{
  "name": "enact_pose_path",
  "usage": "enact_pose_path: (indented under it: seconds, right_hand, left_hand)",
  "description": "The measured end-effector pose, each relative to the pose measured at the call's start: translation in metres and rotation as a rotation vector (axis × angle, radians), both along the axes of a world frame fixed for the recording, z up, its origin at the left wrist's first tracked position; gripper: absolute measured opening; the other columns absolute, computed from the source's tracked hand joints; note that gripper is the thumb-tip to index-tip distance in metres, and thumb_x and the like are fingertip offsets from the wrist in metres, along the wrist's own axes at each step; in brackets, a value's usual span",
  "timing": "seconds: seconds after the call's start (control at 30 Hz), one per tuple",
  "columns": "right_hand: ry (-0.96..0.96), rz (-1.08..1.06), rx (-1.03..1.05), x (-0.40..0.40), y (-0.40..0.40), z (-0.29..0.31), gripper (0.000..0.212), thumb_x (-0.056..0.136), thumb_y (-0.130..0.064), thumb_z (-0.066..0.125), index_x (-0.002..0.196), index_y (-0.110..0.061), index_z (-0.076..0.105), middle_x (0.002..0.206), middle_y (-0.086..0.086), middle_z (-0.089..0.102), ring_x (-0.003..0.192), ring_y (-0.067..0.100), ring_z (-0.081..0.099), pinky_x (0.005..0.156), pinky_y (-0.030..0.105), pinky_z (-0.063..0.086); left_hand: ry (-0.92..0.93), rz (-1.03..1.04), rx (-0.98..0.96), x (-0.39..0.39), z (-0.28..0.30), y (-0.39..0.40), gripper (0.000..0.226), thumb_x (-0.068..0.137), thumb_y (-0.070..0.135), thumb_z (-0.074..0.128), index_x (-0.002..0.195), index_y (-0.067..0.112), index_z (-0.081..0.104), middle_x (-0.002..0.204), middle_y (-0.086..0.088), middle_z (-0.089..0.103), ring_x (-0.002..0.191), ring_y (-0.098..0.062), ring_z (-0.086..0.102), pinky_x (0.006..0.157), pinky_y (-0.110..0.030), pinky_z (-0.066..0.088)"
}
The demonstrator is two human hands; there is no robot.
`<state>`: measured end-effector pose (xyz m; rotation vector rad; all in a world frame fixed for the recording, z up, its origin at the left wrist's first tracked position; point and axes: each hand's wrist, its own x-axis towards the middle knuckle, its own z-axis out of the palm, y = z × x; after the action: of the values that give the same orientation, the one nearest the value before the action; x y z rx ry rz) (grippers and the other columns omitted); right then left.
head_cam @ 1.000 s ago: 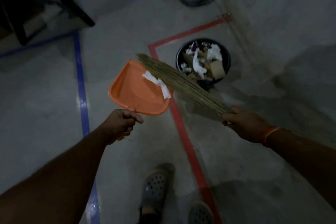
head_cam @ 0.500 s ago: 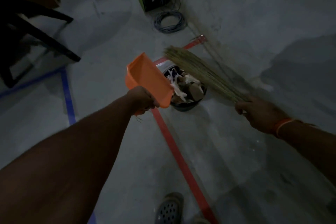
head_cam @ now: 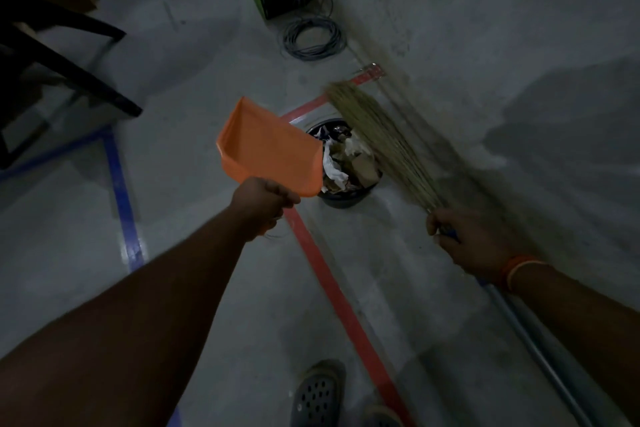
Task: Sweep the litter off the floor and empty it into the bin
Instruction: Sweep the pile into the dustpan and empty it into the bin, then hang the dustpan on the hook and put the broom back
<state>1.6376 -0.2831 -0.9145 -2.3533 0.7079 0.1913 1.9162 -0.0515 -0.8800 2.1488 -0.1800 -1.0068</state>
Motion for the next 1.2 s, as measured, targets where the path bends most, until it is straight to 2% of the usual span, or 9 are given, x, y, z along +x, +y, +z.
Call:
enact_pose_path:
  seconds: [0.03, 0.1, 0.2, 0.37, 0.5, 0.63, 0.8, 0.9, 1.2]
  right_hand:
    - [-0.014, -0.026, 0.065, 0.000, 0.008, 0.003, 0.025, 0.090, -0.010, 0.061, 0.085, -0.033, 0.054, 0.078, -0.010, 0.053, 0.063, 0.004, 0.047, 0.061, 0.021, 0.038]
    - [-0.046, -0.095, 0.175, -0.001, 0.022, 0.012, 0.025, 0.093, -0.009, 0.057, 0.085, -0.032, 0.054, 0.077, -0.007, 0.054, 0.059, 0.007, 0.048, 0.055, 0.024, 0.041]
    - [-0.069, -0.237, 0.320, -0.008, 0.039, 0.028, 0.017, 0.095, -0.008, 0.054, 0.088, -0.024, 0.057, 0.082, 0.012, 0.057, 0.057, 0.022, 0.053, 0.048, 0.031, 0.048]
    - [-0.091, -0.322, 0.418, -0.034, 0.057, 0.063, 0.019, 0.095, -0.010, 0.056, 0.090, -0.028, 0.058, 0.088, 0.006, 0.059, 0.059, 0.020, 0.057, 0.049, 0.030, 0.051]
    - [-0.078, -0.321, 0.465, -0.061, 0.062, 0.127, 0.017, 0.095, -0.011, 0.057, 0.093, -0.027, 0.060, 0.088, 0.006, 0.058, 0.060, 0.020, 0.056, 0.049, 0.031, 0.051]
    - [-0.048, -0.303, 0.486, -0.091, 0.067, 0.210, 0.010, 0.096, -0.016, 0.057, 0.097, -0.024, 0.062, 0.088, 0.008, 0.060, 0.060, 0.016, 0.059, 0.050, 0.030, 0.053]
    - [-0.073, -0.278, 0.590, -0.128, 0.077, 0.283, 0.009, 0.095, -0.013, 0.058, 0.097, -0.021, 0.060, 0.086, 0.009, 0.054, 0.058, 0.022, 0.057, 0.048, 0.031, 0.049]
    - [-0.115, -0.305, 0.582, -0.154, 0.089, 0.315, 0.010, 0.095, -0.013, 0.058, 0.096, -0.022, 0.062, 0.081, 0.006, 0.055, 0.057, 0.021, 0.056, 0.048, 0.031, 0.049]
    - [-0.252, -0.364, 0.557, -0.232, 0.146, 0.391, 0.006, 0.095, -0.007, 0.058, 0.101, -0.009, 0.058, 0.077, 0.006, 0.053, 0.053, 0.019, 0.054, 0.047, 0.032, 0.048]
  left_hand:
    - [0.015, 0.016, -0.030, -0.006, 0.000, 0.002, 0.027, 0.092, -0.011, 0.048, 0.088, -0.002, 0.073, 0.059, -0.004, 0.064, 0.034, -0.007, 0.042, 0.034, -0.019, 0.030]
    - [0.047, 0.033, -0.086, -0.016, -0.001, 0.007, 0.028, 0.093, -0.012, 0.044, 0.094, -0.004, 0.071, 0.047, 0.005, 0.059, 0.031, -0.004, 0.040, 0.032, -0.018, 0.028]
    - [0.054, 0.060, -0.175, -0.037, 0.001, 0.015, 0.032, 0.092, -0.012, 0.042, 0.093, -0.002, 0.072, 0.048, -0.002, 0.054, 0.034, -0.009, 0.039, 0.034, -0.019, 0.027]
    - [0.047, 0.159, -0.332, -0.088, 0.028, 0.028, 0.040, 0.087, -0.015, 0.038, 0.087, 0.004, 0.074, 0.044, -0.002, 0.041, 0.035, -0.012, 0.032, 0.039, -0.017, 0.023]
    - [0.045, 0.203, -0.426, -0.134, 0.088, 0.039, 0.039, 0.087, -0.017, 0.038, 0.091, -0.001, 0.073, 0.044, -0.003, 0.043, 0.036, -0.013, 0.030, 0.043, -0.017, 0.023]
    - [0.039, 0.191, -0.458, -0.184, 0.165, 0.047, 0.036, 0.088, -0.018, 0.038, 0.095, -0.006, 0.071, 0.045, -0.005, 0.044, 0.034, -0.008, 0.033, 0.038, -0.014, 0.025]
    - [0.052, 0.228, -0.512, -0.251, 0.245, 0.054, 0.036, 0.091, -0.015, 0.039, 0.094, 0.000, 0.072, 0.049, -0.006, 0.042, 0.036, -0.010, 0.031, 0.039, -0.014, 0.024]
    - [0.046, 0.230, -0.528, -0.285, 0.277, 0.065, 0.037, 0.092, -0.014, 0.041, 0.092, 0.003, 0.073, 0.048, -0.006, 0.041, 0.037, -0.011, 0.031, 0.039, -0.014, 0.024]
    - [0.044, 0.157, -0.608, -0.350, 0.346, 0.104, 0.033, 0.090, -0.018, 0.036, 0.096, -0.008, 0.068, 0.046, -0.005, 0.041, 0.035, -0.008, 0.032, 0.038, -0.014, 0.025]
